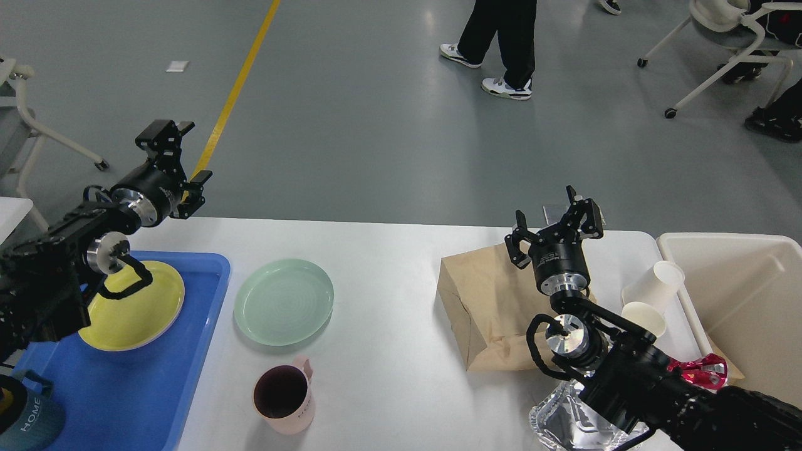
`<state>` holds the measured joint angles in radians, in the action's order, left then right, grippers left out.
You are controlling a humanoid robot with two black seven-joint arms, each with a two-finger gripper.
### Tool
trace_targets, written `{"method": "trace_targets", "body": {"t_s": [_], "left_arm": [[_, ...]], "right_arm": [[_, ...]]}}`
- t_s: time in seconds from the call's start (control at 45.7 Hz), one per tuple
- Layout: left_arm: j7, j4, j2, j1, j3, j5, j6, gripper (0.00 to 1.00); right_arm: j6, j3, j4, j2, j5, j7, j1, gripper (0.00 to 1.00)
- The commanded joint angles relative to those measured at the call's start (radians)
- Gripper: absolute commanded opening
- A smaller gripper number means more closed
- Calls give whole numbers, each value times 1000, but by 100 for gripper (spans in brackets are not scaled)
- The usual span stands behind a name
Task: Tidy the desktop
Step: 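Raise the left arm and swing the left gripper toward the pink mug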
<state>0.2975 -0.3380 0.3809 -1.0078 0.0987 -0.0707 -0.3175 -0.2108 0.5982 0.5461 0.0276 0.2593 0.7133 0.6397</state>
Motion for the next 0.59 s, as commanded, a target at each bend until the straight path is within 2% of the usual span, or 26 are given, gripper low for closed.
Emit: {"method": "trace_targets", "body": {"t_s": [0.0, 0.219, 0.438, 0.46, 0.569], "left_arm": [[0, 0, 21, -153, -311, 45, 2, 97], [0, -3, -5, -380, -740, 60, -38, 97], [2, -27, -57, -454, -1053, 91, -182, 97], [0, -44, -69, -472, -1074, 91, -198, 97], [0, -297, -82, -580, -1140, 91, -265, 97]], "right_arm": [[-1, 0, 0, 0, 0, 0, 0, 100], [-1, 0, 0, 0, 0, 0, 0, 100], [-1, 0, 0, 0, 0, 0, 0, 100], [-1, 0, 2, 0, 0, 1, 0, 100], [-1, 0, 2, 0, 0, 0, 2, 100]]}}
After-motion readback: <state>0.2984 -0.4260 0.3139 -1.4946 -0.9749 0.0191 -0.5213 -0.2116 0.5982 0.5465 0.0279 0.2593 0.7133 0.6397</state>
